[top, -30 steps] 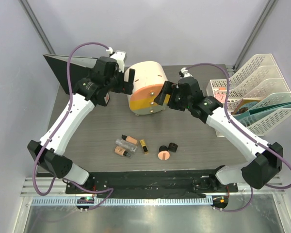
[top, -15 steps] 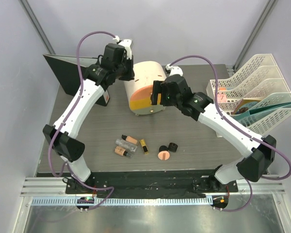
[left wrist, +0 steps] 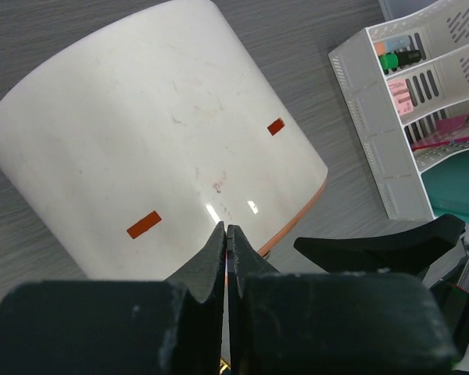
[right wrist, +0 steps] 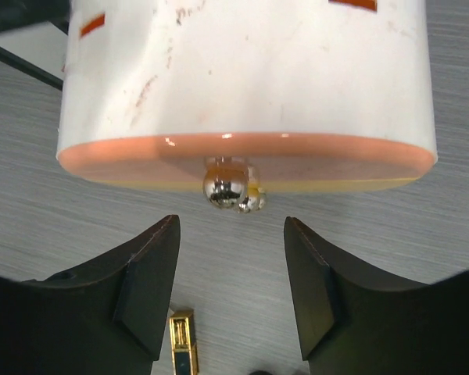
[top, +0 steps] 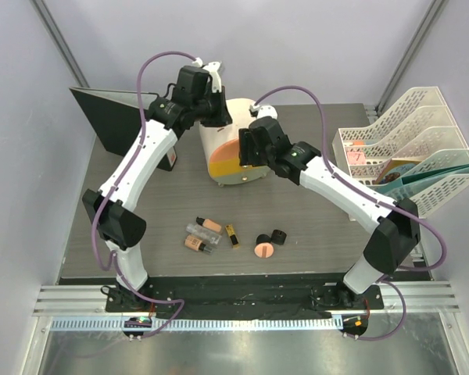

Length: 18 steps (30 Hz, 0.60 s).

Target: Organize the makeup

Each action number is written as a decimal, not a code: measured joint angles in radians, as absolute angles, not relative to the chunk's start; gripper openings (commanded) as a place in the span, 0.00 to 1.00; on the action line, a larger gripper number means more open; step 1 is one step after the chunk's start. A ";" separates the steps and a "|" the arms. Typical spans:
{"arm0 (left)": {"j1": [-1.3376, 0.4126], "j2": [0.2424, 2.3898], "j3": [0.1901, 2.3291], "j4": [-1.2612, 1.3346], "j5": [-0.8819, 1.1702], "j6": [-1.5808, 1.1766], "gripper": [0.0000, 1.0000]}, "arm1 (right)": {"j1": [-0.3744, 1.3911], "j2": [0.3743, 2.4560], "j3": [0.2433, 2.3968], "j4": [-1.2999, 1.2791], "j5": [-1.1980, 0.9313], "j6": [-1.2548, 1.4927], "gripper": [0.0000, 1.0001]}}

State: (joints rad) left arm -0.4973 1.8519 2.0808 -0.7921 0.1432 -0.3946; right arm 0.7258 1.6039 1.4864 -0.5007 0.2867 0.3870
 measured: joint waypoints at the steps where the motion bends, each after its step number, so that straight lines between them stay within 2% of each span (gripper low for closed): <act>1: -0.497 1.853 2.081 -0.793 0.145 -0.396 0.00 | 0.726 1.610 1.495 -0.494 0.290 0.385 0.60; 5: -0.497 1.870 2.088 -0.801 0.157 -0.409 0.00 | 0.725 1.637 1.525 -0.477 0.308 0.376 0.56; 6: -0.497 1.880 2.093 -0.804 0.160 -0.412 0.00 | 0.725 1.645 1.533 -0.474 0.313 0.374 0.51; 14: -0.497 1.922 2.094 -0.830 0.173 -0.416 0.00 | 0.726 1.696 1.552 -0.470 0.342 0.373 0.29; 16: -0.497 1.922 2.094 -0.836 0.177 -0.416 0.00 | 0.728 1.698 1.554 -0.469 0.353 0.373 0.16; 17: -0.497 1.922 2.094 -0.838 0.177 -0.416 0.00 | 0.729 1.698 1.555 -0.470 0.358 0.373 0.04; 18: -0.497 1.922 2.094 -0.839 0.178 -0.416 0.00 | 0.729 1.698 1.556 -0.471 0.360 0.374 0.01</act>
